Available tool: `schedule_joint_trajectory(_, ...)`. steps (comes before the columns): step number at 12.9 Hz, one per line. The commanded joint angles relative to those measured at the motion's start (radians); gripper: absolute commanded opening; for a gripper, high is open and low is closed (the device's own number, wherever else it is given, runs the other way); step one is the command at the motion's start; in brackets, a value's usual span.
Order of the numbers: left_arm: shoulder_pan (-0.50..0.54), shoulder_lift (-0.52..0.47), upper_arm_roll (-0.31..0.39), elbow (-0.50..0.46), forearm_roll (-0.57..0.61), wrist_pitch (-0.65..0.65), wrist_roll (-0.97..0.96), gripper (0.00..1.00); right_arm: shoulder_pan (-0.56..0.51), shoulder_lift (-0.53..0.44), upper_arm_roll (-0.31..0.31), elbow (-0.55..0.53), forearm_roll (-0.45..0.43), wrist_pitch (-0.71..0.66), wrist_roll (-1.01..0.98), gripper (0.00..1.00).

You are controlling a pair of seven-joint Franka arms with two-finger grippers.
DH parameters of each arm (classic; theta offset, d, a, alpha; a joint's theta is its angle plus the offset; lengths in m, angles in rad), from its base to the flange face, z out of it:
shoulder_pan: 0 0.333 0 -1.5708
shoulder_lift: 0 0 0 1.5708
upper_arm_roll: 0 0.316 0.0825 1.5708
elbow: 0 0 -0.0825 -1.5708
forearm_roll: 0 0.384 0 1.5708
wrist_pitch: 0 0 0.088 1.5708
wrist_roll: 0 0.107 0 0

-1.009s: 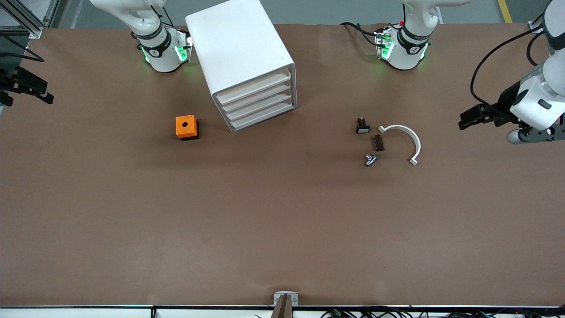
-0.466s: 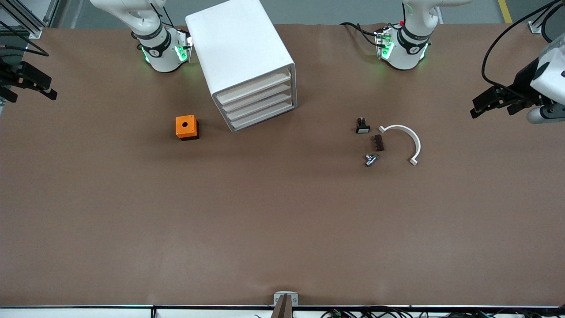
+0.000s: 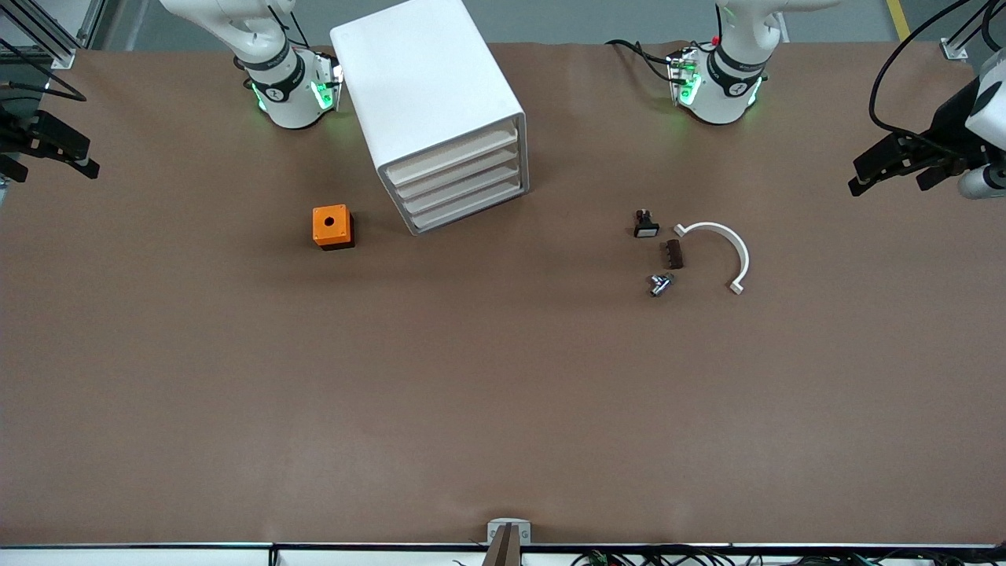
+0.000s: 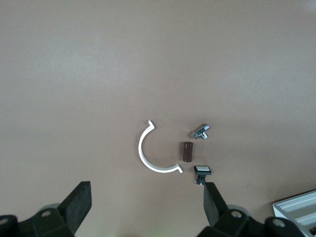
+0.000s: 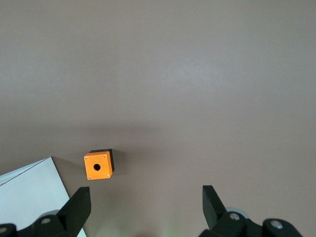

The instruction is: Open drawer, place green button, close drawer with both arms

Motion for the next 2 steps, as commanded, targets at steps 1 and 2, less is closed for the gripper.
schedule_joint_trajectory(1, -0.002, 0.007, 0.000, 0.027, 0.016, -0.019, 0.012, 1.00, -0.017, -0.026, 0.012, -0.026, -0.009, 0.009, -0.013, 1.00)
schedule_joint_trajectory(2, -0.002, 0.007, 0.000, 0.028, 0.016, -0.019, 0.012, 1.00, -0.017, -0.026, 0.012, -0.026, -0.009, 0.008, -0.013, 1.00)
